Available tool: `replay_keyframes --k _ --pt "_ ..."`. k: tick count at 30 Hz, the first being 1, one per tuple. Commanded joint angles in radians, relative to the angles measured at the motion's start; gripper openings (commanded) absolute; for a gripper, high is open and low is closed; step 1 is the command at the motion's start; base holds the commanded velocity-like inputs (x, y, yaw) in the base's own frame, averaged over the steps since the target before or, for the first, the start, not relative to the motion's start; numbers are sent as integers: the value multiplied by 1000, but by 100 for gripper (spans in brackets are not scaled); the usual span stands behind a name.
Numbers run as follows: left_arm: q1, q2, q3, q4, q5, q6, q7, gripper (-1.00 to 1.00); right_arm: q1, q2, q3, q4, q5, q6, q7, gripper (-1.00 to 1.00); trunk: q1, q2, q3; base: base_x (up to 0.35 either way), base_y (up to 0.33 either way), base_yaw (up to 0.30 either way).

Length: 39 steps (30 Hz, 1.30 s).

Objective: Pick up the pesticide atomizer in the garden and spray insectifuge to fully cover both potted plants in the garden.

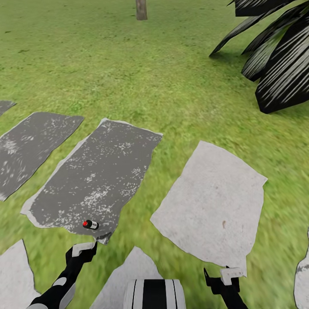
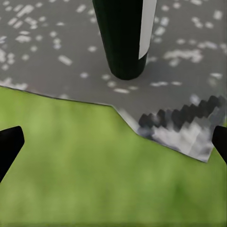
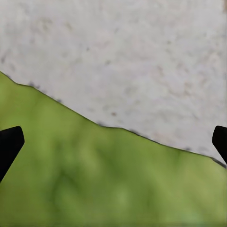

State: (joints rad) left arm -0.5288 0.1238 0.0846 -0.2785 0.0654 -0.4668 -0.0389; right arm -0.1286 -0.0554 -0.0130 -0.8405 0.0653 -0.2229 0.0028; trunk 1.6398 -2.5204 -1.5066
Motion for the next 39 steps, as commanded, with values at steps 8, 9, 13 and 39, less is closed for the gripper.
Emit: replay_keyframes --k 8,9,13,39 --pt "0 -2 0 1 6 -3 -4 100 0 0 -1 1 7 -3 0 100 0 0 0 13 0 0" --pt "0 -2 1 1 6 -3 -4 100 0 0 -1 1 7 -3 0 100 0 0 0 177 0 0" --pt "0 -2 1 1 5 -4 -3 100 0 0 -1 1 7 -3 0 100 0 0 0 241 0 0" --pt "0 -1 0 1 5 -5 -2 100 0 0 -1 1 7 -3 0 100 0 0 0 58 0 0"
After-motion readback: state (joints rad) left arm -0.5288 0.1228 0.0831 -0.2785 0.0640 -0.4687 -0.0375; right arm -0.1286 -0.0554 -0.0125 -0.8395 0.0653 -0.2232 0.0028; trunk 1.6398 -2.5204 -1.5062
